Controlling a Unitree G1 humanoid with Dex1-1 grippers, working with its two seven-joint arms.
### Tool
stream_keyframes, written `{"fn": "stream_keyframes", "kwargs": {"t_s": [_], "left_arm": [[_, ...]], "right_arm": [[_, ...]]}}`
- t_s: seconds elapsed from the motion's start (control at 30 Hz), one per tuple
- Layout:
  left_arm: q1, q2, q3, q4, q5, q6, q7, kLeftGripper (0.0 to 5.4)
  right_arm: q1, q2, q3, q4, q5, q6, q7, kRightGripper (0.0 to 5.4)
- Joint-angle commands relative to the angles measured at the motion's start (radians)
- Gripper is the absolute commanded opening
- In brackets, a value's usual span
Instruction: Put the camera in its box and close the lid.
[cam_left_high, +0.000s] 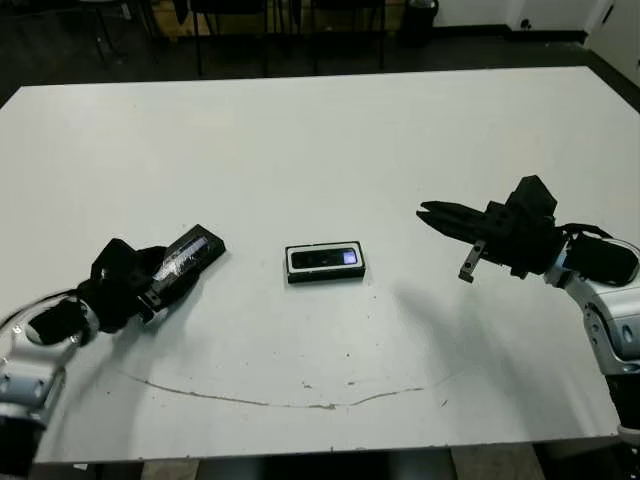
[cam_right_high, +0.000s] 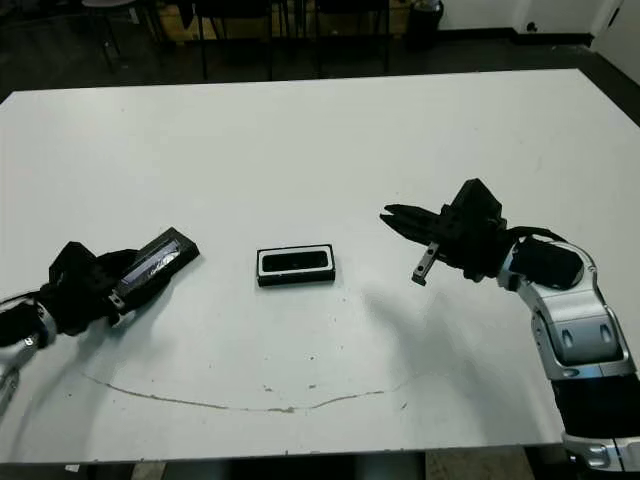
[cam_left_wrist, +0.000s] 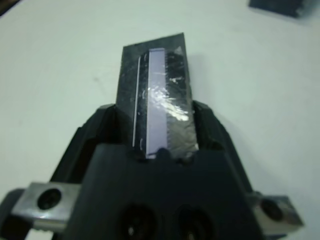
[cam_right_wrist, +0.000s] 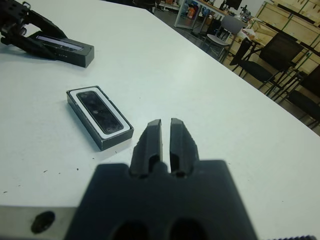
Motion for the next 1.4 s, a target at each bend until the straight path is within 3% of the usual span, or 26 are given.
{"fn": "stream_keyframes", "kwargs": {"t_s": [0.03,0.2,0.33,0.53,0.67,0.83,0.97,1.4], "left_arm": [[0.051,-0.002,-0.071,0.103,0.046,0.055,-0.064,2.72],[0.053,-0.011,-0.046,0.098,0.035,0.095,-0.026,2.71],[0.072,-0.019,-0.018,0.061,0.030,0.057,0.025,2.71],[0.069,-0.016,0.074,-0.163,-0.066,0.157,0.066,2.71],[-0.014,-0.002,0.104,-0.291,-0.117,0.209,0.041,2.71],[-0.144,0.004,0.075,-0.325,-0.161,0.267,-0.036,2.69],[-0.241,-0.013,-0.002,-0.258,-0.134,0.258,-0.106,2.69],[-0.480,-0.068,-0.223,0.101,0.023,0.201,-0.323,2.69]], "right_arm": [[0.014,0.000,-0.001,0.024,0.005,-0.012,0.008,0.00],[0.019,-0.001,-0.002,0.018,0.008,0.000,-0.003,0.00],[0.027,0.004,-0.005,0.012,0.020,0.009,-0.011,0.00],[0.043,0.021,-0.009,-0.011,0.034,0.039,-0.051,0.00],[0.045,0.044,-0.003,-0.010,0.038,0.033,-0.072,0.00],[0.039,0.066,0.007,-0.008,0.037,0.051,-0.087,0.00],[0.039,0.068,0.014,-0.015,0.033,0.078,-0.103,0.00],[0.041,0.080,0.013,0.028,0.040,0.056,-0.084,0.00]]}}
